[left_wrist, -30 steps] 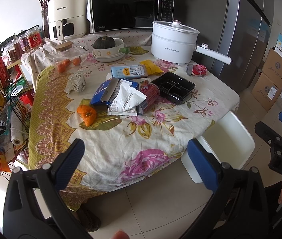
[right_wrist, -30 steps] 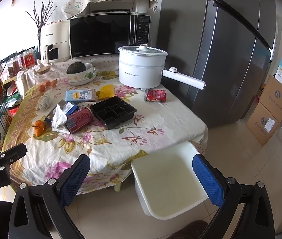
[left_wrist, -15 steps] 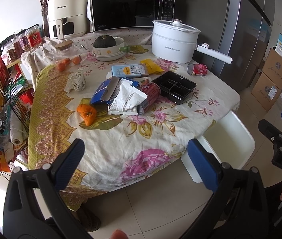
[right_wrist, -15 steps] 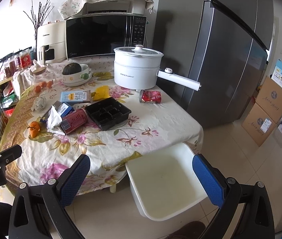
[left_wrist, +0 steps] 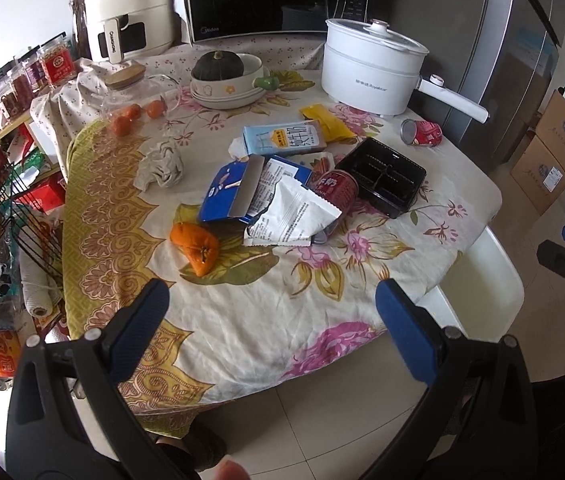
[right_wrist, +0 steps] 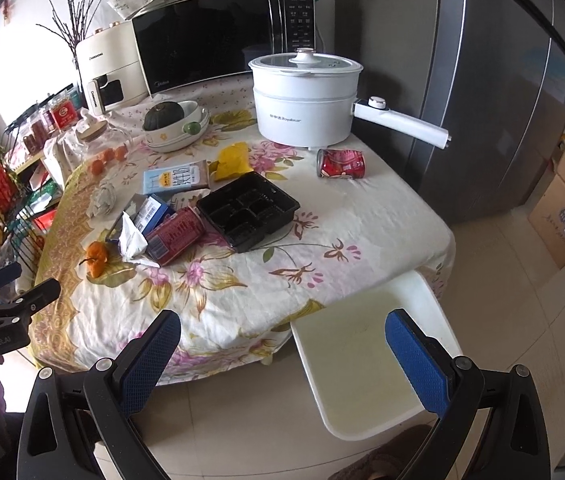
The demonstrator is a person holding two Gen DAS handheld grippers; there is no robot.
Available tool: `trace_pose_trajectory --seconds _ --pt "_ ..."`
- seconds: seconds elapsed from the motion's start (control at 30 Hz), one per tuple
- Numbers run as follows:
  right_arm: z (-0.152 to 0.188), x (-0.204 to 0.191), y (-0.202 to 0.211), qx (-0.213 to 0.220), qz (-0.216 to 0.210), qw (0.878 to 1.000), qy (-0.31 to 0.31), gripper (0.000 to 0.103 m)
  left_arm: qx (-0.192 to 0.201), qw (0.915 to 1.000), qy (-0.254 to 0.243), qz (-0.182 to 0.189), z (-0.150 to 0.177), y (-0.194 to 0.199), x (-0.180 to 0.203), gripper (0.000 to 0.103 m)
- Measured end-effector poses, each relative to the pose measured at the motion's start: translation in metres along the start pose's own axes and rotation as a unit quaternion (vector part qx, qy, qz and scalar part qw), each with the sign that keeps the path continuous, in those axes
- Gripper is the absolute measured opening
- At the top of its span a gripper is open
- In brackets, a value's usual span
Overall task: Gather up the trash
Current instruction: 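Grasp the white snack packet with the left tool while the right tool grasps the black tray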
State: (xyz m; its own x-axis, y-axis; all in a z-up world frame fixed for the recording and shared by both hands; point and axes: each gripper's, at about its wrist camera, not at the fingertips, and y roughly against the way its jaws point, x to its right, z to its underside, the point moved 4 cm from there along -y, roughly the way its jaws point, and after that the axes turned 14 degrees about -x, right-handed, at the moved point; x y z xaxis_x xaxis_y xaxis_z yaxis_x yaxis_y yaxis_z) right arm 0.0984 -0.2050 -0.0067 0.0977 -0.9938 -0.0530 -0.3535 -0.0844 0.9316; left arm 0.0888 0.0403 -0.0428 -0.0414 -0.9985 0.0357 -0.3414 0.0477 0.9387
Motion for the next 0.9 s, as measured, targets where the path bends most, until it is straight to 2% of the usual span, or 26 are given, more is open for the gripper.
trace_pose_trajectory --seconds 0.13,0.23,0.3,0.47,0.6,0.7,0.83,0.9 --pt "-0.027 -0.002 -0.023 -0.043 -0.027 0.999 -0.006 0.103 -0.041 0.9981 0.042 0.020 -0.015 -0.023 -0.022 0.102" --pt "-0.042 -0.003 -0.043 -0.063 -0.037 0.997 -0.009 0.103 -0.040 0.9970 0.045 0.048 -0.022 -0.040 -0.023 0.102" --pt "-0.044 -0.001 -0.057 -0.072 -0.039 0.997 -0.015 0.103 -0.041 0.9970 0.033 0.057 -0.025 -0.051 -0.018 0.102" --pt "-0.045 0.010 -0.092 -0.121 -0.048 0.991 -0.036 0.103 -0.039 0.9981 -0.022 0.043 -0.043 -0.076 0.004 0.102" --pt "-0.053 0.021 -0.098 -0.119 -0.039 0.991 -0.050 0.103 -0.035 0.9962 -0.074 0.030 -0.052 -0.093 0.023 0.102" --pt "-0.055 0.027 -0.103 -0.123 -0.031 0.990 -0.058 0.103 -0.035 0.9947 -0.094 0.023 -0.058 -0.104 0.028 0.101" --pt "-0.054 0.031 -0.109 -0.135 -0.028 0.989 -0.060 0.103 -0.028 0.9931 -0.110 0.029 -0.068 -0.108 0.027 0.098" --pt "-0.054 0.032 -0.111 -0.137 -0.031 0.988 -0.062 0.103 -0.032 0.9923 -0.110 0.045 -0.073 -0.112 0.027 0.094"
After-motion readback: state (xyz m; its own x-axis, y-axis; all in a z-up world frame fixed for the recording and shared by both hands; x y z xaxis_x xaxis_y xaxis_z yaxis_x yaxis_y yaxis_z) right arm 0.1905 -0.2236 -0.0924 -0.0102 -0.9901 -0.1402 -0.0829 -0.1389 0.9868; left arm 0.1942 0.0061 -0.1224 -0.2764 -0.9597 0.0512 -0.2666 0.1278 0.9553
